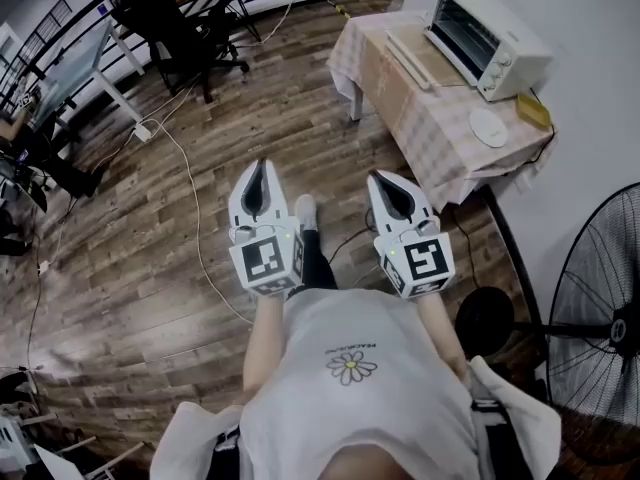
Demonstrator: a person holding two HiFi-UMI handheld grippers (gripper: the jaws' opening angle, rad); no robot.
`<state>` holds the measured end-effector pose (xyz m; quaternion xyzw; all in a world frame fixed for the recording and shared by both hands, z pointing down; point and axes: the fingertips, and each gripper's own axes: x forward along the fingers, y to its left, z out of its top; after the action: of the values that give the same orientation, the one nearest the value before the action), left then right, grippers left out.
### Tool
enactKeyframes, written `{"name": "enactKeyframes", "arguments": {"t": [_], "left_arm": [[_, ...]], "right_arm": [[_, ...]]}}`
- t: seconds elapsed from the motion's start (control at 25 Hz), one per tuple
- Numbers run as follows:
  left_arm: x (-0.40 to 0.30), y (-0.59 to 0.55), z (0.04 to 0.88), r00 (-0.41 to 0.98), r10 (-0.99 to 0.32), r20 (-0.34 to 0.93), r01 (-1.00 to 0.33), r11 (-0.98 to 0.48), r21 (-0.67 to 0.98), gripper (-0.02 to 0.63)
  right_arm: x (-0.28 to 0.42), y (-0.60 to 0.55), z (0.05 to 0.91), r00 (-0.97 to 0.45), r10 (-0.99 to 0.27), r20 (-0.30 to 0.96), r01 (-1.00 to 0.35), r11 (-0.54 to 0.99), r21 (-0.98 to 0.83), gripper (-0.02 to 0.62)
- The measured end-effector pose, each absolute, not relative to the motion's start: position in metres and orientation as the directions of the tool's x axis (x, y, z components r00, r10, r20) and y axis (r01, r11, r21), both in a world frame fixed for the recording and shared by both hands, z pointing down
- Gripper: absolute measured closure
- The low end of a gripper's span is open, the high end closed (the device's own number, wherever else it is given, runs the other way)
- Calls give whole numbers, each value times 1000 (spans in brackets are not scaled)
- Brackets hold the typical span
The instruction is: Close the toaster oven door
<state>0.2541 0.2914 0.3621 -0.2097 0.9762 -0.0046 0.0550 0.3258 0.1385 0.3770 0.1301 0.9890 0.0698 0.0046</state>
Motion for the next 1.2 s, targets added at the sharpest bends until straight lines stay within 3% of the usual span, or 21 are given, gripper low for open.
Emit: {"name": "enactKeyframes", "arguments": {"t": [0.6, 1.2], "left_arm": [[133, 258, 369, -884, -459, -93, -458, 889, -32, 589], [-111, 219, 354, -812, -580, -70, -579, 815, -35, 589]], "right_arm": [[192, 115, 400, -967, 242, 75, 249, 961, 121, 586], [-49, 95, 395, -973, 162, 162, 181, 977, 109, 586]]}}
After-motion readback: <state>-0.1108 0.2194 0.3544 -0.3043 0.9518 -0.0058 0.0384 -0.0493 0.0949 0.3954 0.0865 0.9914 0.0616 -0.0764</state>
